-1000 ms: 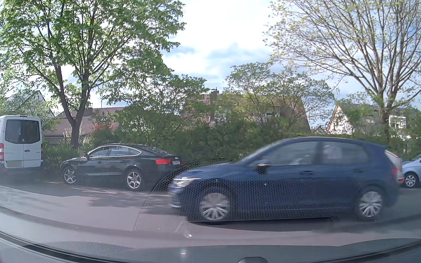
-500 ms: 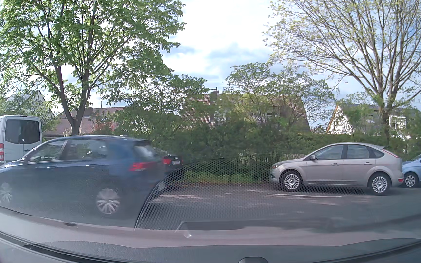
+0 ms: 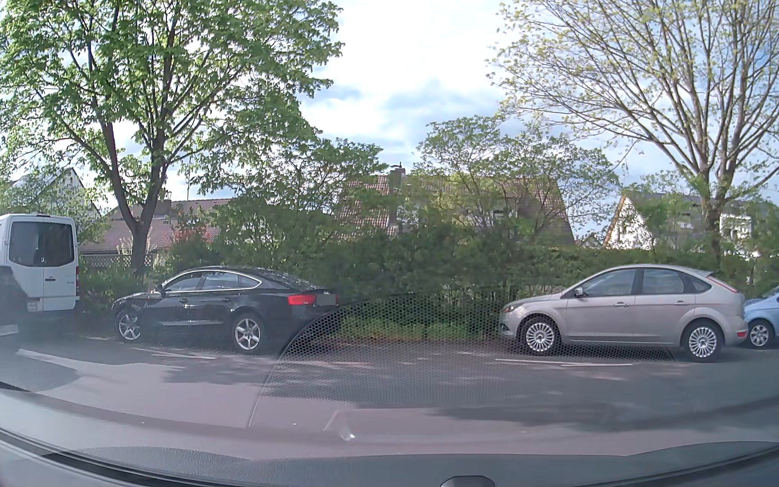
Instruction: Follow the waypoints while adhering to traffic rules and regulations
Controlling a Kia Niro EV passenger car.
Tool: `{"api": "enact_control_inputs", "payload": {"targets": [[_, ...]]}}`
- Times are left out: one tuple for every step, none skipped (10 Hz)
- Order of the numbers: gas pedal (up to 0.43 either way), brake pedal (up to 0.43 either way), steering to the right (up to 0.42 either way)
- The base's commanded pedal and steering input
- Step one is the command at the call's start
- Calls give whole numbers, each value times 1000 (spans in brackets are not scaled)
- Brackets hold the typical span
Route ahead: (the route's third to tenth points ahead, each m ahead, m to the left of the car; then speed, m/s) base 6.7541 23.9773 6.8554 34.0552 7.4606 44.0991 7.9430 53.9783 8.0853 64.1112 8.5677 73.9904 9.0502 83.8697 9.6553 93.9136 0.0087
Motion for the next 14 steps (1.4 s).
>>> {"api": "enact_control_inputs", "payload": {"targets": [[8,0,-224],[79,0,-254],[87,0,-274],[87,0,-286],[87,0,-298],[87,0,-324],[79,0,-346],[79,0,-368],[98,0,-386],[150,0,-412],[169,0,-437],[197,0,-455],[197,0,-477],[197,0,-496]]}}
